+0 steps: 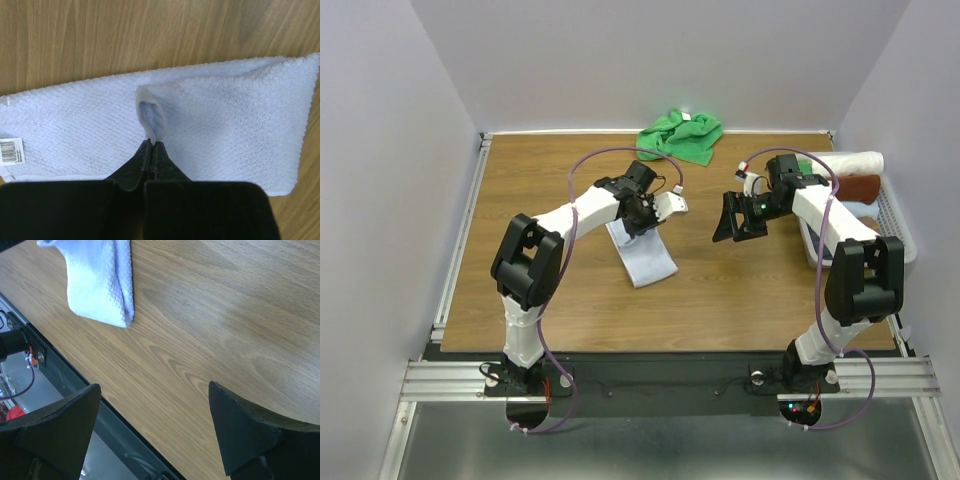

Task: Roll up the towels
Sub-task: Fold the towel, then roll the towel

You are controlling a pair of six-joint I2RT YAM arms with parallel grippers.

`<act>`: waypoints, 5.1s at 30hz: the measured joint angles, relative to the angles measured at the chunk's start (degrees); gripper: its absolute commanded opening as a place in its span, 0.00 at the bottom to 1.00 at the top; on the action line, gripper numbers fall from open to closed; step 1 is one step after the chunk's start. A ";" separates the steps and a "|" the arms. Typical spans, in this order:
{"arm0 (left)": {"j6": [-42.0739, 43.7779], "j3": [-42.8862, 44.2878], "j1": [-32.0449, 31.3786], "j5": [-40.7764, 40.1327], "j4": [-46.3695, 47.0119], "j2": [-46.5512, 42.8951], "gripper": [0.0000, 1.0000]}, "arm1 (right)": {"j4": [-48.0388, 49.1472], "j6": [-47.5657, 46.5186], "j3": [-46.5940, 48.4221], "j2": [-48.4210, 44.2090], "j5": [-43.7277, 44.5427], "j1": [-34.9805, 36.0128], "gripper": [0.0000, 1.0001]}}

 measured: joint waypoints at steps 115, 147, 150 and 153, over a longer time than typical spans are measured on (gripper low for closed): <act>16.74 -52.54 -17.51 -10.14 34.16 -29.46 0.11 | 18.95 16.70 11.19 29.53 -13.14 23.37 0.37; 9.31 -24.50 -7.32 16.41 -1.22 -21.53 0.00 | 18.93 11.87 6.12 25.05 -9.35 23.37 0.33; 9.77 -23.23 -4.83 16.52 -1.20 -19.41 0.00 | 18.88 11.82 6.23 25.05 -9.64 23.37 0.38; 10.12 -22.10 -2.78 16.41 -0.96 -17.49 0.00 | 18.88 11.85 6.32 25.05 -10.14 23.37 0.53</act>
